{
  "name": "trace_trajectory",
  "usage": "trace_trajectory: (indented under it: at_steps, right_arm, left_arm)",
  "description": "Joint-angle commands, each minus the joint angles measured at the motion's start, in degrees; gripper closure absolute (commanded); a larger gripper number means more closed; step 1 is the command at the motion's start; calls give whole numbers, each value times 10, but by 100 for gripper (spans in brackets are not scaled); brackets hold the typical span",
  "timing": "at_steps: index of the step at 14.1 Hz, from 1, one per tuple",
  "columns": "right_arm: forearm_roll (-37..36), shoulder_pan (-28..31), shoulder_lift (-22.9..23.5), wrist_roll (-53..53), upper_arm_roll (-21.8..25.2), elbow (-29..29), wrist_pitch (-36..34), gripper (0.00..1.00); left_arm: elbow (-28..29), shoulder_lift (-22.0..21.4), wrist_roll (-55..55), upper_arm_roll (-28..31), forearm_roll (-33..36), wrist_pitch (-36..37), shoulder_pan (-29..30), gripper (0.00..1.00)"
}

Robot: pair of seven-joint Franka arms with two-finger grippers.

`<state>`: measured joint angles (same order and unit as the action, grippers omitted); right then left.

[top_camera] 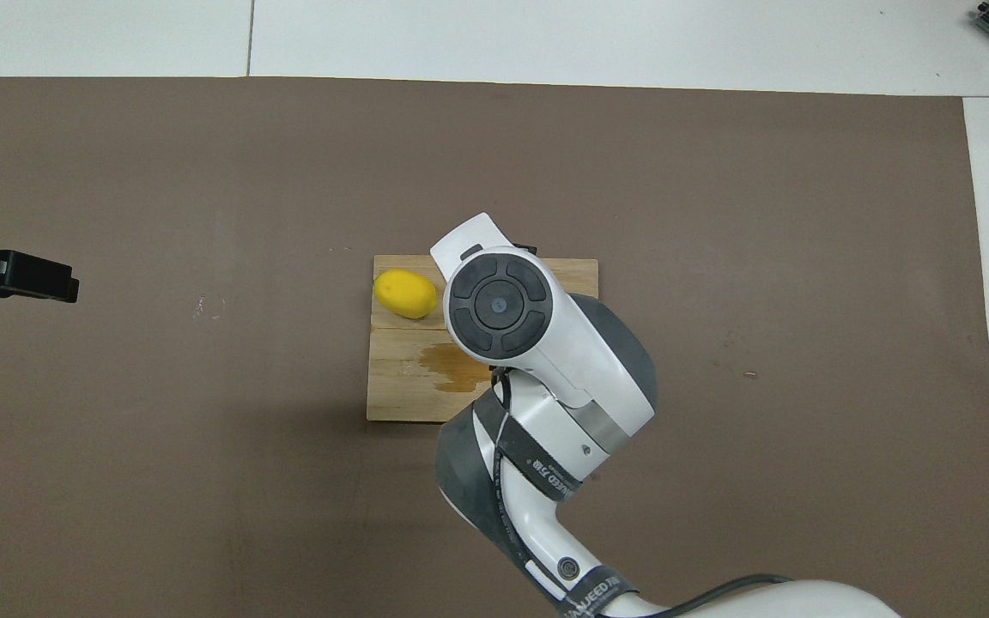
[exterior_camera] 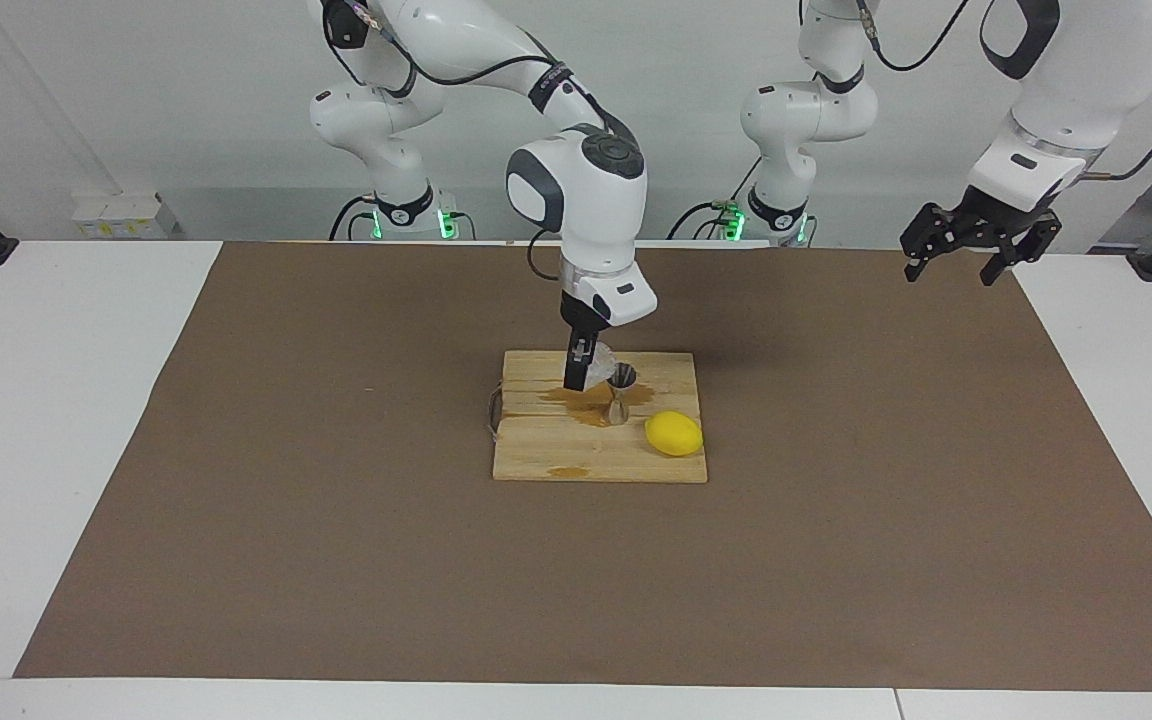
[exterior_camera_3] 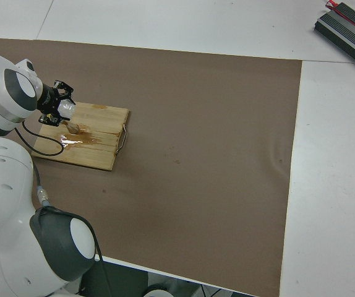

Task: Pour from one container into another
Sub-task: 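Tilt the white cup over the metal cup with the right gripper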

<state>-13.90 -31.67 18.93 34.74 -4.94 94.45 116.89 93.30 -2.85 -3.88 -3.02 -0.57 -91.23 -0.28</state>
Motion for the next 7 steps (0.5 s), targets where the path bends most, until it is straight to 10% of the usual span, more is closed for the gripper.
trace_trajectory:
  at_steps: [1, 7]
  right_arm:
    - [-32, -11, 8, -35, -1, -13, -10, 46]
    - [-71, -22, 8, -60, -1, -9, -10, 46]
  left_arm:
    - [9, -4, 2, 2, 5, -10, -5, 0]
    - [9, -4, 2, 2, 5, -9, -5, 0]
